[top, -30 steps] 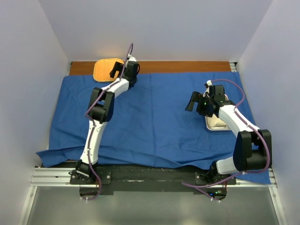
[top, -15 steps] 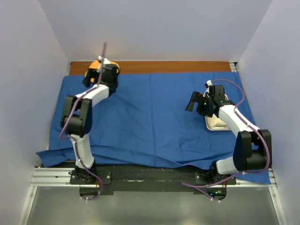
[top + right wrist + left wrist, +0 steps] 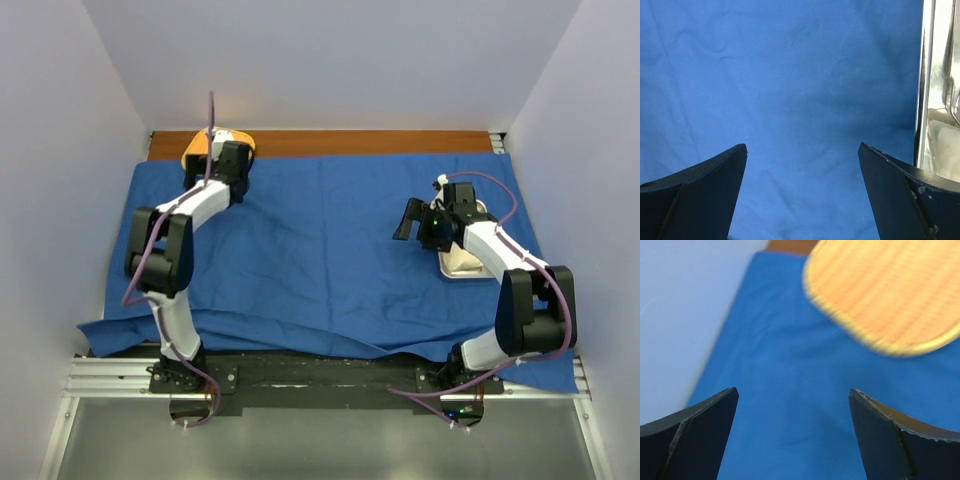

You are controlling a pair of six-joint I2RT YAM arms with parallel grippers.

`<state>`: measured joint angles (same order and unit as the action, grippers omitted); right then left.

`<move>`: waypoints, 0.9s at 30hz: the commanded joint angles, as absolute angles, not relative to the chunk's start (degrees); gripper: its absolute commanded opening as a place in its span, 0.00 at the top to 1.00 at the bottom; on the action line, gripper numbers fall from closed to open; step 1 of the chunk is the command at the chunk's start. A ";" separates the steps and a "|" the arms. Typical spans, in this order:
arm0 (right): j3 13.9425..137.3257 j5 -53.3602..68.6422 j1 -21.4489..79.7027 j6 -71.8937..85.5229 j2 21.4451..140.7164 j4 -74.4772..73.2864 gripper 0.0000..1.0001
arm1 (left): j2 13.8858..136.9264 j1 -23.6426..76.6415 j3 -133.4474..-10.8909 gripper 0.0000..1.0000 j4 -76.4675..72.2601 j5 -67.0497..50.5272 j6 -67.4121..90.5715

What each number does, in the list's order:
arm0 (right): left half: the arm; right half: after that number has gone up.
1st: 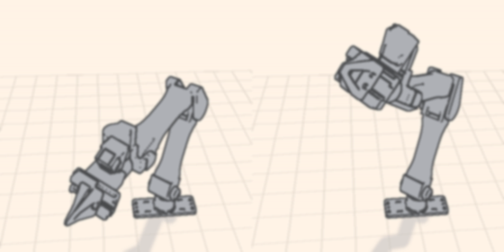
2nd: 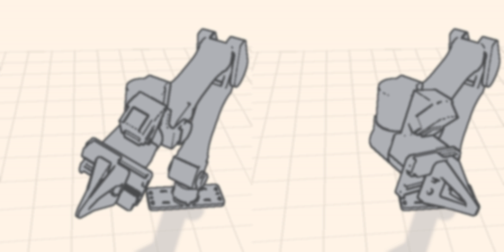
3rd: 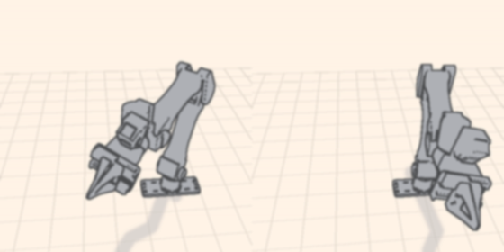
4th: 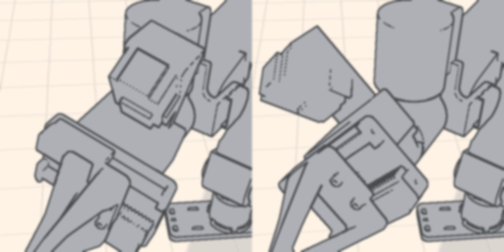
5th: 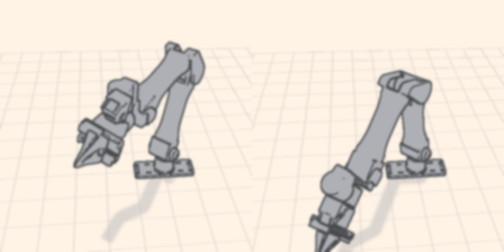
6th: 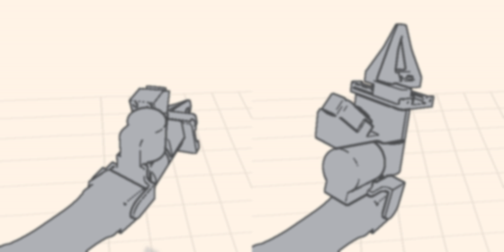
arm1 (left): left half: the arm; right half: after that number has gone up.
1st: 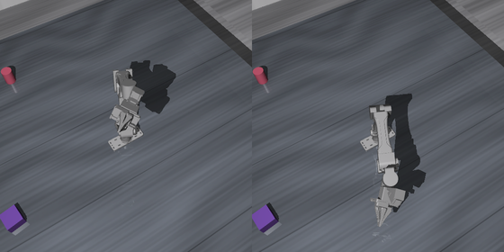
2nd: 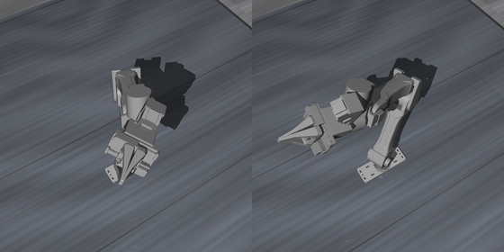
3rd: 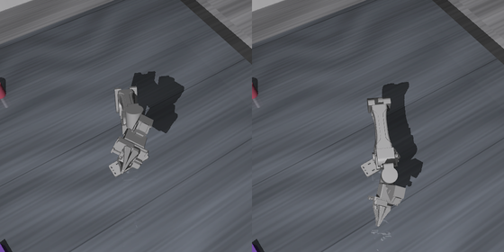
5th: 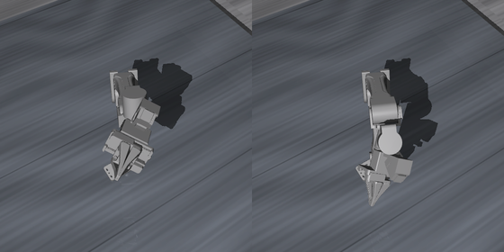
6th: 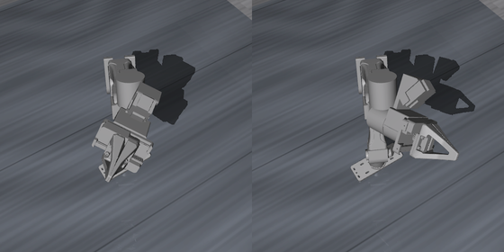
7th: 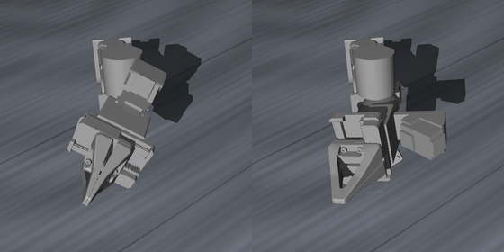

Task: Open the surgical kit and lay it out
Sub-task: Adjust the distractor in the surgical kit.

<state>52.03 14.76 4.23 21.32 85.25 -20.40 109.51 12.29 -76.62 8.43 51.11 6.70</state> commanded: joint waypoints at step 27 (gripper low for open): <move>51.50 15.12 4.39 20.21 81.83 -20.66 0.01 | 142.39 13.18 -113.65 0.02 0.88 51.66 -8.44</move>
